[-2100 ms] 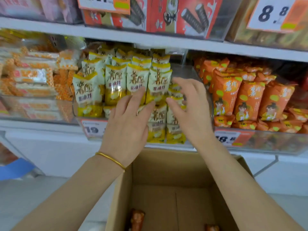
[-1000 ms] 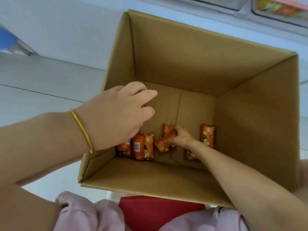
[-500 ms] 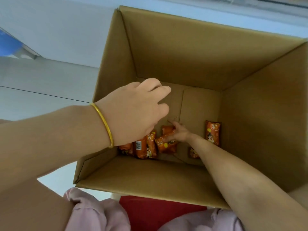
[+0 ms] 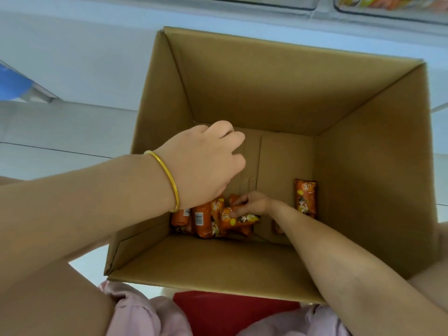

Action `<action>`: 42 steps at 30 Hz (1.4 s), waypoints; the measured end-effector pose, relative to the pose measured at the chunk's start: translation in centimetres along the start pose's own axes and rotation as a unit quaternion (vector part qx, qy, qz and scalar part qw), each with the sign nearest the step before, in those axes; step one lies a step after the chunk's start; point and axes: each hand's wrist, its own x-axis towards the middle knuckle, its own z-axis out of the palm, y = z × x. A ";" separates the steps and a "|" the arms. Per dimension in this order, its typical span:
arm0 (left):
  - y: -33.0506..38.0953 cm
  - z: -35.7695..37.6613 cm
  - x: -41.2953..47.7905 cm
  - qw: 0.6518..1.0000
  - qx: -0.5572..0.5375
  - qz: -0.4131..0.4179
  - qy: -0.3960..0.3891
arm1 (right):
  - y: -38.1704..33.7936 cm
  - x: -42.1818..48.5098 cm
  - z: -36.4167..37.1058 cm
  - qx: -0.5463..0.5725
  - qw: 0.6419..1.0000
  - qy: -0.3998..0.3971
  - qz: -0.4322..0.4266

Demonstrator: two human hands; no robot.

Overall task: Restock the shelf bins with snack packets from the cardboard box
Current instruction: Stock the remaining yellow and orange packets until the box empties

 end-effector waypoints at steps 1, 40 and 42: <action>0.1 -0.2 0.3 1.000 0.010 -0.001 -0.011 | -0.3 -0.7 -0.4 0.009 1.000 0.011 -0.009; -1.0 -10.8 5.5 0.326 -0.917 -0.223 0.055 | -12.5 -30.7 -10.9 0.569 0.734 0.231 -0.291; -0.8 -11.1 5.5 0.319 -0.922 -0.212 0.056 | -12.7 -30.7 -10.7 0.568 0.729 0.219 -0.312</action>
